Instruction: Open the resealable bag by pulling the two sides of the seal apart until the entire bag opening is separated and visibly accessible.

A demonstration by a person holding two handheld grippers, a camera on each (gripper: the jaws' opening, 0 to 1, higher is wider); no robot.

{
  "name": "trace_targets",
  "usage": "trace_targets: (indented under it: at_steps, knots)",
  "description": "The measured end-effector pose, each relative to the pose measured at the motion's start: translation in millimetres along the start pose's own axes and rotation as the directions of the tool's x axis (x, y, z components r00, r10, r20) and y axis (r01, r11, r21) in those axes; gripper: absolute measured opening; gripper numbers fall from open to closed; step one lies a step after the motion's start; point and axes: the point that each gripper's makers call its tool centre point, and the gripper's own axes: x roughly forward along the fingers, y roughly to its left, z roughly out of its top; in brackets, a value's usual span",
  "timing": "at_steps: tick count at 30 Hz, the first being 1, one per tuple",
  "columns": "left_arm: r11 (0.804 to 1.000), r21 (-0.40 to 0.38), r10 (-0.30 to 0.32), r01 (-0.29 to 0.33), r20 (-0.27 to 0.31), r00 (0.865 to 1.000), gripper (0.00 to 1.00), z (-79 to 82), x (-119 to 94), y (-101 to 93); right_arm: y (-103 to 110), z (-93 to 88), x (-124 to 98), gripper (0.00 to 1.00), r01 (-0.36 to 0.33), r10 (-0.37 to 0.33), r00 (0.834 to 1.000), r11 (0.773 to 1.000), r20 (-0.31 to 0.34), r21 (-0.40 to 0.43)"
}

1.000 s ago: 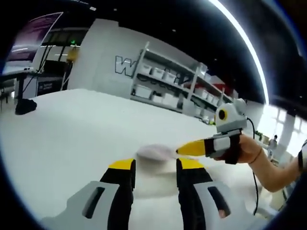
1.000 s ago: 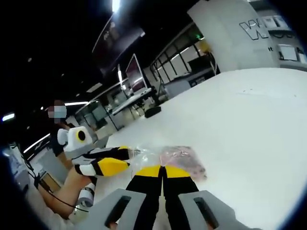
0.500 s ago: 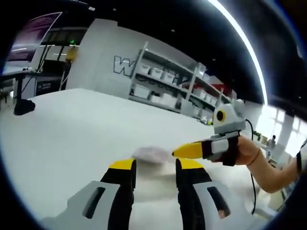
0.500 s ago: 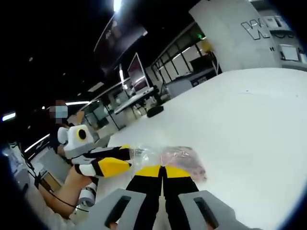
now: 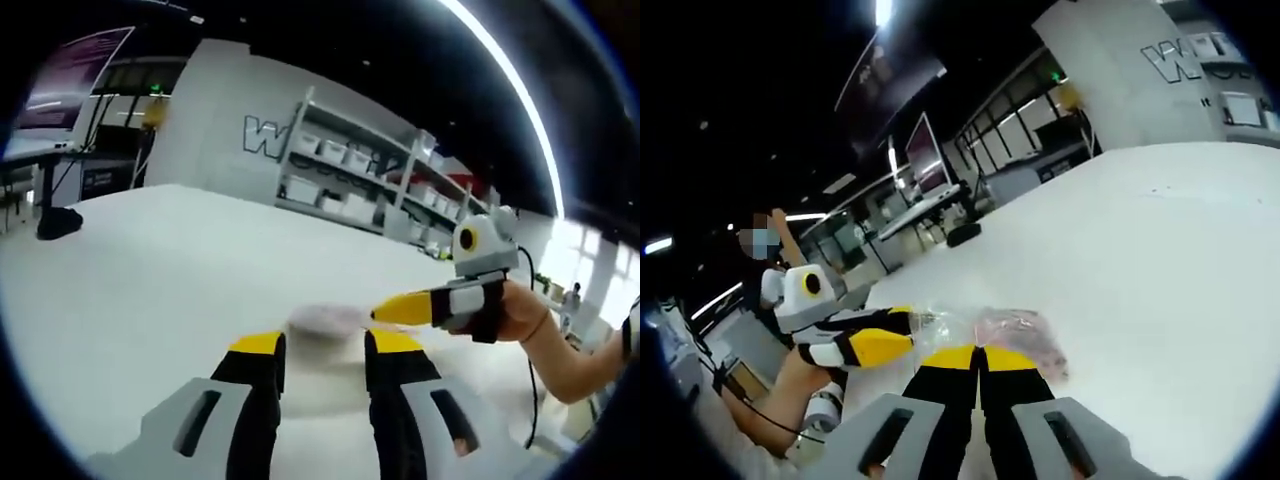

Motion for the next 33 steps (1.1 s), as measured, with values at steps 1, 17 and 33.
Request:
trace_targets:
  at_steps: [1, 17, 33]
  knots:
    - [1.0, -0.001, 0.001, -0.001, 0.0, 1.0, 0.33, -0.2, -0.1, 0.5, 0.0, 0.5, 0.0, 0.0, 0.0, 0.0, 1.0, 1.0, 0.0, -0.001]
    - [1.0, 0.013, -0.021, 0.021, -0.035, 0.999, 0.23, -5.2, 2.2, -6.6, 4.7, -3.1, 2.4, 0.0, 0.008, -0.008, 1.0, 1.0, -0.016, -0.028]
    - [0.998, -0.039, -0.052, 0.051, -0.029, 0.998, 0.19, -4.6, 0.7, -11.2, 7.0, -6.6, 5.0, 0.0, 0.012, -0.014, 0.999, 0.999, -0.034, -0.046]
